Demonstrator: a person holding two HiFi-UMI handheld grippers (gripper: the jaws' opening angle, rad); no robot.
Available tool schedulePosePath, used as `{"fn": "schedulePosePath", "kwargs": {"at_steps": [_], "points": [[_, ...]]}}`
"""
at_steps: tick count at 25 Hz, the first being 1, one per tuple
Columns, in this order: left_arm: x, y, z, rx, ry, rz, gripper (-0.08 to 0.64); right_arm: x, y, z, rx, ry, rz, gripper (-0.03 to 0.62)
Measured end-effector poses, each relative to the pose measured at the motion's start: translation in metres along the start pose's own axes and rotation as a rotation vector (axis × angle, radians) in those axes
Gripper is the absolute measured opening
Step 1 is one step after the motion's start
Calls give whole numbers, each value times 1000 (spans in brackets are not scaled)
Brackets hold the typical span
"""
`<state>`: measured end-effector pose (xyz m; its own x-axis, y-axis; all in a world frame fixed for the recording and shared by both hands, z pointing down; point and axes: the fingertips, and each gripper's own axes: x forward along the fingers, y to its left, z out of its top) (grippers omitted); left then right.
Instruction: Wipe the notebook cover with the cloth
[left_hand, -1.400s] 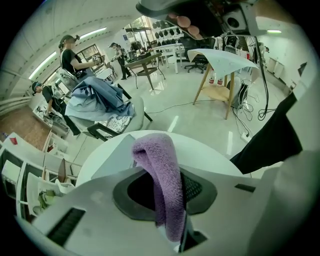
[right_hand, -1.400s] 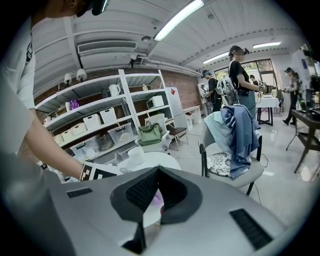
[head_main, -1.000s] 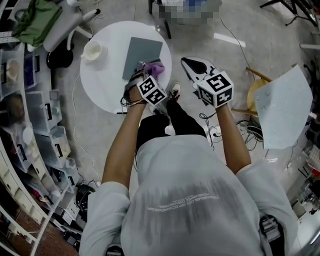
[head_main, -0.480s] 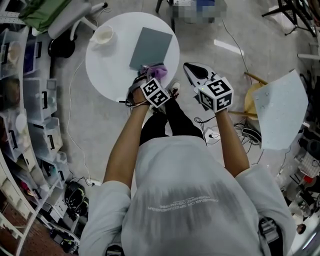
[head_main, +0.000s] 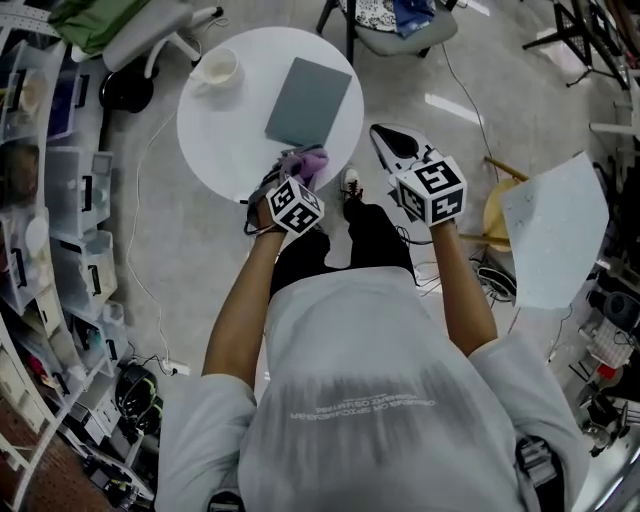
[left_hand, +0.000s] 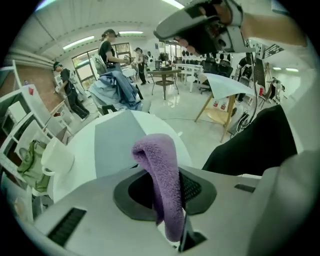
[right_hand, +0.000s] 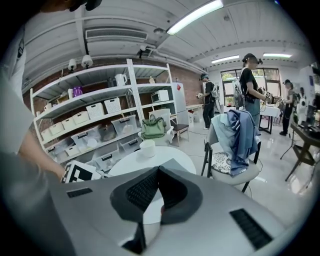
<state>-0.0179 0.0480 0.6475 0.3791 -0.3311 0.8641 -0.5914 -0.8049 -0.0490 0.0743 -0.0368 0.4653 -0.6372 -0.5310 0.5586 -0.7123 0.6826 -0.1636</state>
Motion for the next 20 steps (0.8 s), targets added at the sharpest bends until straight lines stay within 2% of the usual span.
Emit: {"fn": "schedulePosePath", "kwargs": {"at_steps": [6,11,16,18,20], "points": [[-35,43,49,-119,-88,124,80,19,-40,17,-4,-22,28,2],[-37,95,116,-245,-161,191,80,45,-71,47,-64,-19,98,2],[-8,144,168,-261,-180,260,80,64,-102,68,-124,-12,164,2],[7,160,178,-267,-175,280,80,70,-114,72,-136,-3,177,2],[26,174,179,-243,-132,294,80,75,-125,74,-146,10,185,2]]}}
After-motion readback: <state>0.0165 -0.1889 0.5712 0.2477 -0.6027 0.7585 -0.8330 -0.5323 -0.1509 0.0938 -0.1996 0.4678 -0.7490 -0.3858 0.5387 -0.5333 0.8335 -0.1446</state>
